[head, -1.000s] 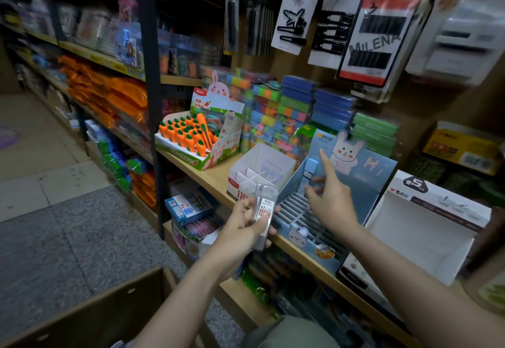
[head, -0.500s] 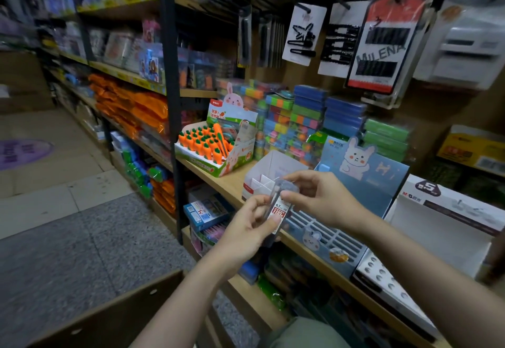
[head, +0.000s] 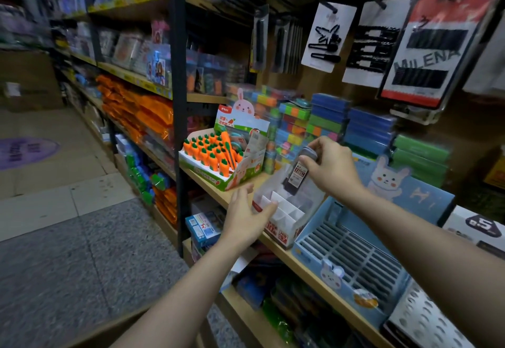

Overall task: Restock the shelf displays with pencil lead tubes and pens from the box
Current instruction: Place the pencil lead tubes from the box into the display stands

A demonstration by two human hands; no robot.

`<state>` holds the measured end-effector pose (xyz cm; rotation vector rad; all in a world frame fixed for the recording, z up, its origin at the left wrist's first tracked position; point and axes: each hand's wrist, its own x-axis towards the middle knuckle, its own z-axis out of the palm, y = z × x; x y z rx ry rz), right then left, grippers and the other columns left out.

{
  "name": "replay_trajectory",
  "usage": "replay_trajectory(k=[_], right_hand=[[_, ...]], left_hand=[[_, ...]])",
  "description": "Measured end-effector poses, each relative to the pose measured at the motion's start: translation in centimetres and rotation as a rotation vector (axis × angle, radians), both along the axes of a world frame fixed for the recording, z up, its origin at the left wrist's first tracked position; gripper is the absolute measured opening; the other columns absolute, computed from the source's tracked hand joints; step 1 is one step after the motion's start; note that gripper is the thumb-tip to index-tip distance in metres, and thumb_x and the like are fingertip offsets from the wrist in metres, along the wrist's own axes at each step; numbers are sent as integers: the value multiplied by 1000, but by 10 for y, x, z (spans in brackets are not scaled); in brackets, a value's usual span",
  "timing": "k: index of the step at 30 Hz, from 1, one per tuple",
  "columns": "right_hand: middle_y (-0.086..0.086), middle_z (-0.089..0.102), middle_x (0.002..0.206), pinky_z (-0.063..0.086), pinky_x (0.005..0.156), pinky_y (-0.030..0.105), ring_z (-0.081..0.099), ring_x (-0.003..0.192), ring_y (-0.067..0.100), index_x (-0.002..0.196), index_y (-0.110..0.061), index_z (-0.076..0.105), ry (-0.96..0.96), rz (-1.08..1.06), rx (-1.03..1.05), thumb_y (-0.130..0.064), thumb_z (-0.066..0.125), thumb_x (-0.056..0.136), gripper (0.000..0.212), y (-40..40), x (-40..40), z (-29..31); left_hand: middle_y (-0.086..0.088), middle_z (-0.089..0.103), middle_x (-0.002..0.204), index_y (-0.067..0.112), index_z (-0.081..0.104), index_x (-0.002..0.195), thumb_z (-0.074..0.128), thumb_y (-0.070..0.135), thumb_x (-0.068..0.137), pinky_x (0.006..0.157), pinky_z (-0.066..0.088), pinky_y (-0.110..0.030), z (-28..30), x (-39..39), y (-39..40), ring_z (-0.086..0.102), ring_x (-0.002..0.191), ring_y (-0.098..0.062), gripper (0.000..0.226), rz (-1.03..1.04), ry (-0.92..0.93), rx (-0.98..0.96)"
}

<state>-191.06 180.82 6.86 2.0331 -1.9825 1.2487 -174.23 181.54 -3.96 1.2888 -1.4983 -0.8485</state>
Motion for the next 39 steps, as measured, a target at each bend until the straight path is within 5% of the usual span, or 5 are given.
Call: replay_trajectory(k=[9, 15, 28, 35, 39], right_hand=[[9, 67, 90, 54, 73, 42, 63, 85, 29, 95, -14, 58, 125, -67, 56, -37, 70, 87, 27, -30, 9, -17], [9, 65, 82, 56, 71, 44, 64, 79, 28, 88, -12, 60, 119, -84, 89, -41, 70, 86, 31, -36, 10, -12], [0, 67, 85, 54, 78, 44, 64, 85, 23, 97, -21, 61, 321, 7, 207, -45, 71, 83, 30, -32, 3, -21], [-3, 68, 89, 39, 83, 39, 55, 96, 23, 95, -25, 70, 560, -25, 28, -51, 66, 85, 28, -35, 0, -35], [2, 59, 103, 43, 86, 41, 55, 100, 24, 105, -22, 73, 420, -14, -32, -41, 67, 88, 27, -34, 1, -39]], left_hand=[[7, 53, 128, 26, 48, 134, 73, 33, 84, 85, 44, -15, -12, -5, -3, 52, 112, -4, 56, -67, 193, 1], [23, 56, 109, 31, 52, 124, 75, 30, 82, 64, 42, 0, -11, -4, 0, 53, 86, 23, 47, -99, 256, 29], [24, 59, 107, 41, 52, 114, 77, 33, 80, 67, 46, -6, -12, -2, 3, 56, 86, 20, 43, -109, 286, 58], [23, 61, 106, 42, 55, 112, 79, 36, 76, 68, 47, -7, -17, -4, -1, 56, 93, 17, 44, -73, 277, 53], [23, 61, 105, 40, 56, 114, 80, 34, 76, 61, 44, -2, -17, -3, -1, 55, 88, 21, 45, -77, 287, 43]])
